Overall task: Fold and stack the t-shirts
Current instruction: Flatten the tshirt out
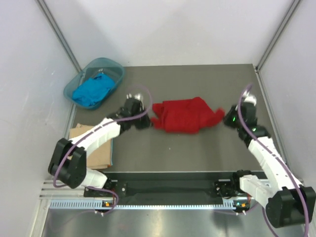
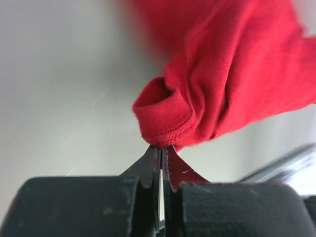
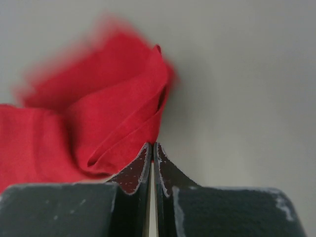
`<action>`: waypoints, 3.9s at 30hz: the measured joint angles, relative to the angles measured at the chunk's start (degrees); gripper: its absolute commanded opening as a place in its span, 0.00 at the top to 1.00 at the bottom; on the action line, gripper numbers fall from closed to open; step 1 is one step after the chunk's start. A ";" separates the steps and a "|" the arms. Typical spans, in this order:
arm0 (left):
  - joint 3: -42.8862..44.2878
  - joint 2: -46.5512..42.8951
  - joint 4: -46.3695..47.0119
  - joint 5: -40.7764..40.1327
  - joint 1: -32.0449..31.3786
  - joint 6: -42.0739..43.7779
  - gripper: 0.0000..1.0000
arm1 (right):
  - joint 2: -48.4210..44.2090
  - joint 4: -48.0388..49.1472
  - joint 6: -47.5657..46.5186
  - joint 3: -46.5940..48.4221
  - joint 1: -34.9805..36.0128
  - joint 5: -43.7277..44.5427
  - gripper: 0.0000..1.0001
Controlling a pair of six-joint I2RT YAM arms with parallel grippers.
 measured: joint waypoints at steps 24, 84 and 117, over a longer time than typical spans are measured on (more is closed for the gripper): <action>6.56 10.80 -0.31 -5.86 -20.20 5.60 0.39 | -4.90 -7.80 7.96 -15.76 0.42 -7.34 0.50; 41.09 0.85 -23.15 -28.70 -8.17 19.61 1.00 | -5.46 -14.86 -1.49 33.16 2.95 20.48 1.00; 22.21 7.85 -20.70 -22.16 9.92 11.87 1.00 | -18.40 -23.37 12.24 -11.32 2.71 -2.89 1.00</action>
